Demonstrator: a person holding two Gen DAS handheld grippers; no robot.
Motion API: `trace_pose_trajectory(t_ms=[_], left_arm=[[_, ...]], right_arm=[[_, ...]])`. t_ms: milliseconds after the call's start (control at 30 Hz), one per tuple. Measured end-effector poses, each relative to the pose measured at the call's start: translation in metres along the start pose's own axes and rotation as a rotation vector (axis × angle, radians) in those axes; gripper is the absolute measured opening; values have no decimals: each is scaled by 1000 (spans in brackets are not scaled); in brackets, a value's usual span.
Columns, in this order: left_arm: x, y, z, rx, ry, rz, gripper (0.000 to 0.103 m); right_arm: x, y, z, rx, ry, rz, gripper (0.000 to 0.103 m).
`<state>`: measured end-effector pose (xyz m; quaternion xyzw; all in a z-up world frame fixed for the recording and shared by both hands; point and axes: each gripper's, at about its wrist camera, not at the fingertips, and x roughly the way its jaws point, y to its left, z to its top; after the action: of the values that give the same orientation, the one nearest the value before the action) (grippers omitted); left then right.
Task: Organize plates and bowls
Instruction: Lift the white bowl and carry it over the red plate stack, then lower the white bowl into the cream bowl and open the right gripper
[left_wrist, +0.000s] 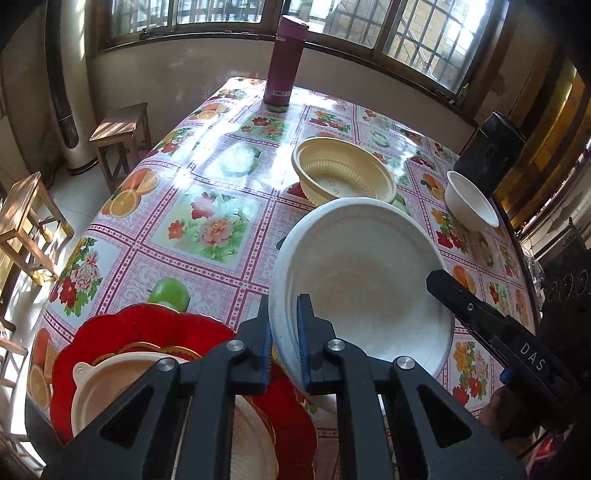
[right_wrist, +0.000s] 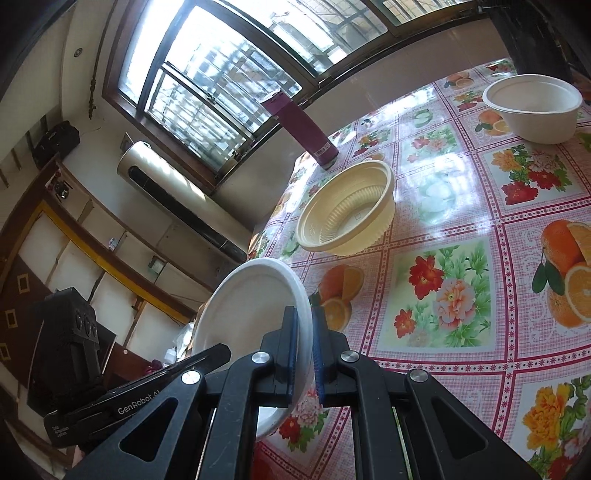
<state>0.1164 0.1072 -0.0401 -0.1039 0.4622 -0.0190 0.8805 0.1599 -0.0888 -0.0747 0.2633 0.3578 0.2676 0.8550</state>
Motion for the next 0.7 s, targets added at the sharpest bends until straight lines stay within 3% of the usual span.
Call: trace_pose_trajectory(t_ms=[367,700], left_arm=[[-54,52,-30,-47,-71,31,10],[-72,87,-67,-84,-80,79,10]], right_arm=[[3,67,-37,-100,30,77,7],[22,100,-75,-193,119,64,9]])
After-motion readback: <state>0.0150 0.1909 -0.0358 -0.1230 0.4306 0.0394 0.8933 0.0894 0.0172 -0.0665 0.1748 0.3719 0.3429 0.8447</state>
